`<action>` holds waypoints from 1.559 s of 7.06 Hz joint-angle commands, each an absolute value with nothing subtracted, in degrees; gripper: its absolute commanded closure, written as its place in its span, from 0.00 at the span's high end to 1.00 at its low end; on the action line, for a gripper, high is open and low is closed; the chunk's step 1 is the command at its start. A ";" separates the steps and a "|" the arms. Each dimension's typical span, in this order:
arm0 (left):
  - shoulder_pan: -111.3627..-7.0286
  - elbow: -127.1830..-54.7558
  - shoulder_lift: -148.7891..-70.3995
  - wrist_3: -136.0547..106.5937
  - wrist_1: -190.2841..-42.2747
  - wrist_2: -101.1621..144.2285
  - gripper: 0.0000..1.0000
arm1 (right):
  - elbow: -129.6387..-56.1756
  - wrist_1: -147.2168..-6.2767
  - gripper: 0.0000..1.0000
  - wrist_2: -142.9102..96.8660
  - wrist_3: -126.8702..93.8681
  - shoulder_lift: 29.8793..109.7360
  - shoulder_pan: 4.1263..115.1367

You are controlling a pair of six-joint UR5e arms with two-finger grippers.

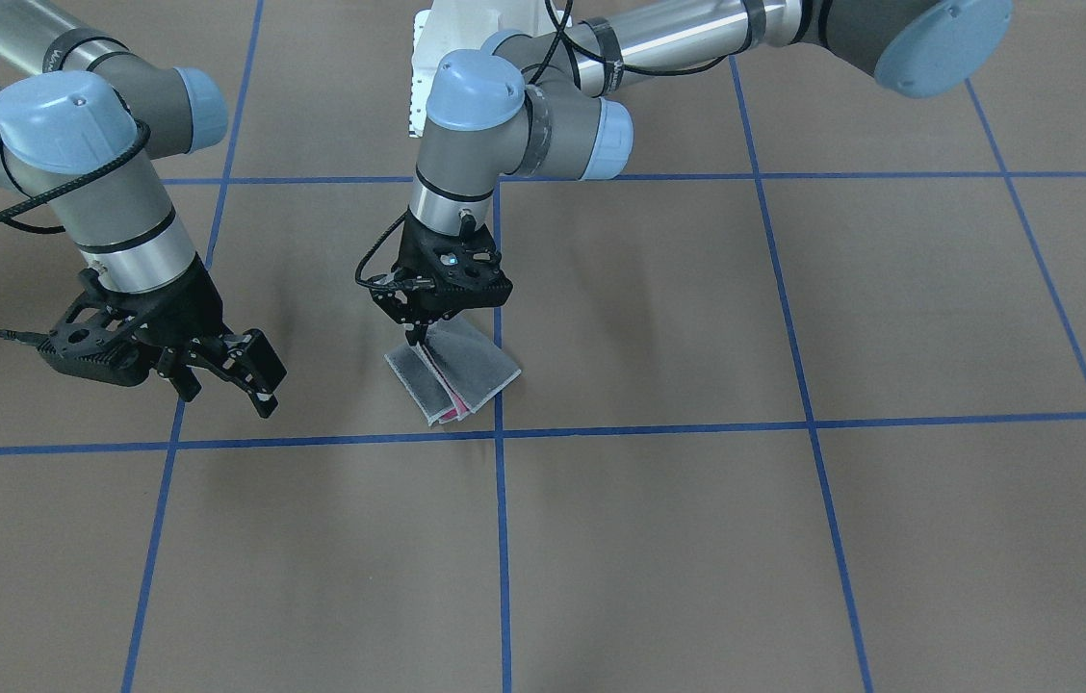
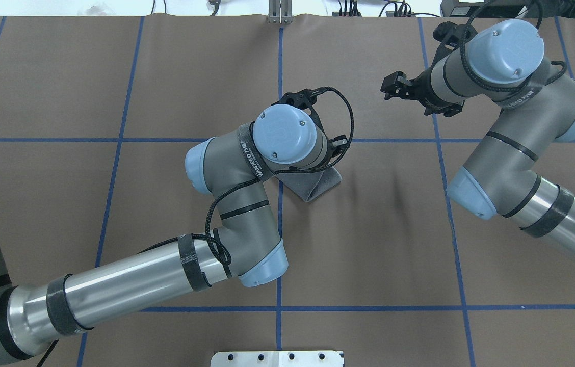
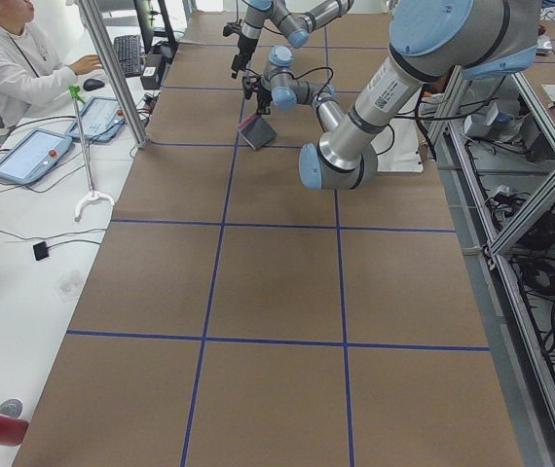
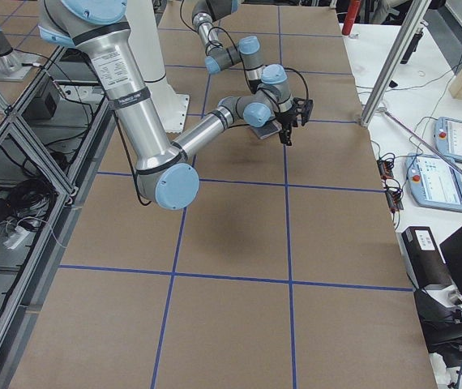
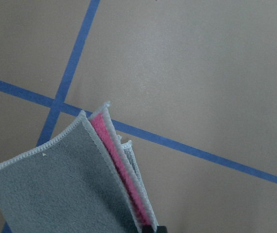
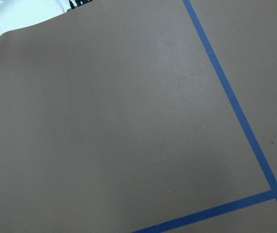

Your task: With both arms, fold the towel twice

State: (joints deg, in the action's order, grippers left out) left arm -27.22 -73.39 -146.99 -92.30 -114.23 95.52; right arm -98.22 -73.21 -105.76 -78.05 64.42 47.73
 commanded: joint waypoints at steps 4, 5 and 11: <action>-26.02 -70.14 -149.15 -92.28 -114.52 93.69 0.99 | -98.17 -73.21 0.99 -105.73 -78.05 64.42 47.72; -26.10 -70.31 -149.41 -92.37 -114.35 93.69 1.00 | -98.26 -73.21 0.99 -105.73 -78.05 64.42 47.72; -35.21 -93.34 -139.54 -65.12 -88.40 104.30 1.00 | -98.26 -73.92 0.99 -119.05 -57.13 71.51 59.54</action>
